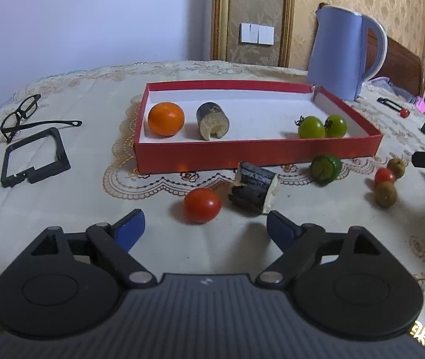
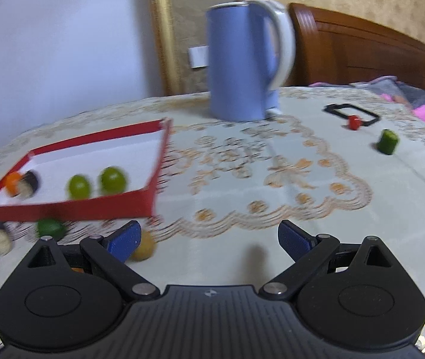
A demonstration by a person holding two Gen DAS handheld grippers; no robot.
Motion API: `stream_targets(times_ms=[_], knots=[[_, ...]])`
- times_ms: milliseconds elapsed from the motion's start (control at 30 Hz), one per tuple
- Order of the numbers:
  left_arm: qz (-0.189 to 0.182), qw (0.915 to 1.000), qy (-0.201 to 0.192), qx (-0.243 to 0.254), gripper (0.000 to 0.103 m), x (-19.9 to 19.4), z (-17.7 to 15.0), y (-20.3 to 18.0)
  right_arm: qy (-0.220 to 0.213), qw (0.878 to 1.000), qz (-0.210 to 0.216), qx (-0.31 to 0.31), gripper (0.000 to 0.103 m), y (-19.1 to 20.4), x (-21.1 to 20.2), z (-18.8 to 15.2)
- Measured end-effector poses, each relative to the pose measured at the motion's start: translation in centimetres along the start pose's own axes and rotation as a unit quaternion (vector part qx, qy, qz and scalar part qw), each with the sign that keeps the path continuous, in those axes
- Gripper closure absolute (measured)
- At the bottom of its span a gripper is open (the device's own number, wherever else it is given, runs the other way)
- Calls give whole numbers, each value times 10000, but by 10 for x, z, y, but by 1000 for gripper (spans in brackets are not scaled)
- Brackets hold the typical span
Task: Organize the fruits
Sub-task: 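Grasp the small brown fruit with the right gripper and drop it in the tray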
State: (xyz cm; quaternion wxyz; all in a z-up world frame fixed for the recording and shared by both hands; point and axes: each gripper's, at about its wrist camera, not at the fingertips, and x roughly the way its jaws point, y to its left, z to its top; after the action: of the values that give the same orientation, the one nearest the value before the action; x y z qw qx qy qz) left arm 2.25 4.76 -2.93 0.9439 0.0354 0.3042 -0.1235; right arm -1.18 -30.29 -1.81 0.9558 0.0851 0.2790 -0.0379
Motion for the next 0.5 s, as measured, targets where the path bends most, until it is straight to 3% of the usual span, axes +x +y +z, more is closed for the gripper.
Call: stream_targets(times_ms=[233,400,467,500], knots=[[144,9998,120,1,5,6,2,1,35,9989,100,-452,5,31,6,-7],[241,9995,183,-50,0,8,2,2,220,9977,204,-602,43,44,18,-9],[222,9996,176,-52,0,8,2,2,279,9975,211,-614,47,47,24,-10],[221,9996,175,-51,0,8,2,2,223,9974,198,-649,58,48,23,-9]])
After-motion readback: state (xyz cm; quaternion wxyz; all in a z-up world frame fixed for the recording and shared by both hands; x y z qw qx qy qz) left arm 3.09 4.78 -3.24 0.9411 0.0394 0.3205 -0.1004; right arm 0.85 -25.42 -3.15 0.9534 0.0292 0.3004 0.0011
